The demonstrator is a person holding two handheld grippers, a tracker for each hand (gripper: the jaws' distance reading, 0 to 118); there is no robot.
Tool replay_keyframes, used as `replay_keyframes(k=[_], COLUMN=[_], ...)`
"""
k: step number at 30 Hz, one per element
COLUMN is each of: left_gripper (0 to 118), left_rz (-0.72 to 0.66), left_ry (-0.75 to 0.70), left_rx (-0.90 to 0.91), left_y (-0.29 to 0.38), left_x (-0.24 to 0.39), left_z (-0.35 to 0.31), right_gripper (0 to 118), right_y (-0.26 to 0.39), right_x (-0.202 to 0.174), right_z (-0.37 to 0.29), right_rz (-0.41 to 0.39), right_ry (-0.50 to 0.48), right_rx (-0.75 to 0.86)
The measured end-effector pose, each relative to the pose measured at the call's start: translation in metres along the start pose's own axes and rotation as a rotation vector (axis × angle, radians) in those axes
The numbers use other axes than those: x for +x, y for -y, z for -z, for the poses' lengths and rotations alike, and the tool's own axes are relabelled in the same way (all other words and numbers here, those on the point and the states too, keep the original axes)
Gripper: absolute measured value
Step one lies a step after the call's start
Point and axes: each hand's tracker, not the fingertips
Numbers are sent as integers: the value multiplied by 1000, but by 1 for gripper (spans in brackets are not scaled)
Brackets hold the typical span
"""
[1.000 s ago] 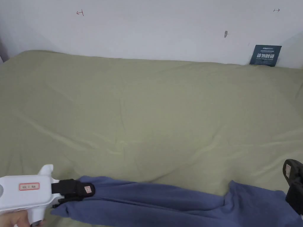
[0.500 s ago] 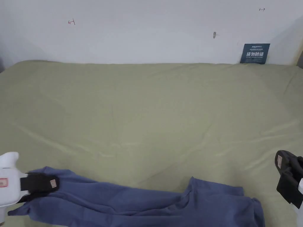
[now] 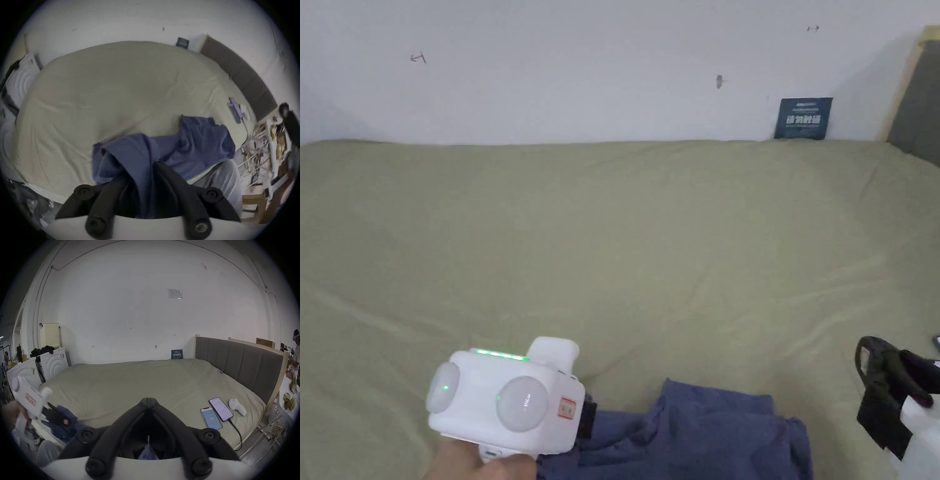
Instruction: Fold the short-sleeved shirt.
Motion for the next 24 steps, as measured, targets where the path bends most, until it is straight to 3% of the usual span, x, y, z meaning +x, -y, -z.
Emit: replay_keyframes(k=[1, 2, 3, 4, 6, 11, 13, 14, 15, 16, 18, 22, 24], left_gripper=[23, 58, 110, 118, 112, 112, 104, 87, 38, 0, 0, 0, 0], left_rz=[13, 35, 63, 93, 59, -87, -173, -219, -234, -246, -263, -297, -301], left_ry=[6, -5, 8, 28, 68, 151, 198, 241, 257, 248, 262, 513, 476], left_rx=[-12, -15, -17, -37, -12, 21, 63, 92, 80, 55, 23, -54, -131], left_y=[-1, -1, -1, 0, 0, -1, 3, 6, 6, 7, 13, 17, 25], left_x=[9, 17, 27, 33, 33, -8, -34, -47, -56, -60, -59, -25, -11], left_z=[14, 24, 36, 42, 38, 2, -14, -17, -13, -6, 10, 75, 107], right_gripper=[2, 2, 2, 2, 2, 2, 2, 2, 2, 2, 2, 2, 2], right_y=[1, 1, 1, 2, 2, 4, 7, 8, 10, 11, 14, 16, 16], right_x=[1, 2, 3, 3, 6, 10, 10, 9, 8, 7, 4, -2, -4], right_z=[-1, -1, -2, -2, -4, -4, -2, 0, 2, 5, 8, 9, 8], right_rz=[2, 4, 4, 3, -4, 3, 16, 21, 25, 29, 35, 35, 26], right_ry=[2, 4, 5, 7, 11, 14, 10, 8, 4, 0, -9, -28, -30], right_rx=[-3, -8, -13, -18, -23, -37, -43, -48, -53, -58, -70, -88, -98])
